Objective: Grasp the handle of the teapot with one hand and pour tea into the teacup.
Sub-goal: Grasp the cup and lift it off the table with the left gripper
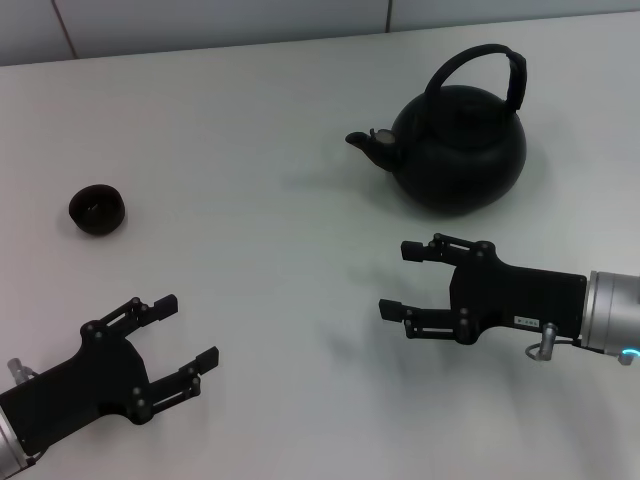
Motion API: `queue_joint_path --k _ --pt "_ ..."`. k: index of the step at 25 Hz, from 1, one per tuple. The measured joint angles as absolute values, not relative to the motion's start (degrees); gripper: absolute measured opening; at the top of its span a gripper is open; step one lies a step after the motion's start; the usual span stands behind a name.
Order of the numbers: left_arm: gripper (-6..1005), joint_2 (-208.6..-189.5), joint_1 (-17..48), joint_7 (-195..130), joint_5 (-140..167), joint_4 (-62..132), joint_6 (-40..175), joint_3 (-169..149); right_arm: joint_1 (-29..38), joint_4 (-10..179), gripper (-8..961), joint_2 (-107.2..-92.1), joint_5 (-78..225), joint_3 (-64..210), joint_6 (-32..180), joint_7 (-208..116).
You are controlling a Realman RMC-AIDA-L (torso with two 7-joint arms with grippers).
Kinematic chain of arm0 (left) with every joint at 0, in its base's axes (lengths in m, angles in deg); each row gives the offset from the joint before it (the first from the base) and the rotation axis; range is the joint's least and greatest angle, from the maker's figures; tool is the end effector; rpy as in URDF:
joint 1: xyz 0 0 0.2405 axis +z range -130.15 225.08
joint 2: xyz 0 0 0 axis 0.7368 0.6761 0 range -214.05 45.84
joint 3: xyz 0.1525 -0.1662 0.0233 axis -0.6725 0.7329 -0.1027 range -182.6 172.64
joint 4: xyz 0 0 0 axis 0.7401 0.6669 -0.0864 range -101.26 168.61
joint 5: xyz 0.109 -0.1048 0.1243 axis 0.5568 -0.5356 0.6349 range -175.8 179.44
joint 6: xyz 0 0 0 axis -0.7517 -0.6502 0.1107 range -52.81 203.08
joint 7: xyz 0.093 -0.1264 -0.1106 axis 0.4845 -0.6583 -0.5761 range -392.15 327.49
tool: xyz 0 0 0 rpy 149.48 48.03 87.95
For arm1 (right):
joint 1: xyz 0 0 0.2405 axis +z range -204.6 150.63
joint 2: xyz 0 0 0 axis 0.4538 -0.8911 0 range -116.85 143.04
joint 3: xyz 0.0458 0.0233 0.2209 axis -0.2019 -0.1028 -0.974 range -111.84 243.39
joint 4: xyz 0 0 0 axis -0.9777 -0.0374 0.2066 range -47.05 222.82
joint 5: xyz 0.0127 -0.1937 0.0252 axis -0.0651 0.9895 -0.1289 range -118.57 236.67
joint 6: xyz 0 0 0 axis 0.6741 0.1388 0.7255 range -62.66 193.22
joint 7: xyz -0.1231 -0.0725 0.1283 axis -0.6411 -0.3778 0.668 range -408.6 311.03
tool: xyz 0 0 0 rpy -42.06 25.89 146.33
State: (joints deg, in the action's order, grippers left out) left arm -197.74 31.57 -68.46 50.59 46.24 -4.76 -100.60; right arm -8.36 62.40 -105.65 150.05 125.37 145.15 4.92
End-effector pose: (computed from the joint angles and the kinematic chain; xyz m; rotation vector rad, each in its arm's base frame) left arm -0.2693 0.2396 -0.0743 -2.5490 -0.4327 -0.7727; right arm 0.2526 0.2733 -0.0693 -2.6206 0.4810 0.7167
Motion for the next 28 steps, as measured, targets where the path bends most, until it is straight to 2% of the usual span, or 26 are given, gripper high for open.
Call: queue_joint_path --k 10,17,28 --pt "782 -198.07 31.55 -68.28 50.26 46.25 -4.31 -98.43 -8.54 62.31 824 -105.64 150.11 125.37 145.08 4.91" --pt "771 -199.74 31.40 -68.10 50.34 48.47 0.75 -81.48 -8.52 62.30 824 -105.69 150.12 125.37 145.08 4.91" --pt "755 -200.49 25.98 -69.83 52.49 51.46 18.13 -81.09 -8.70 62.58 823 -105.73 150.12 125.36 145.08 4.92"
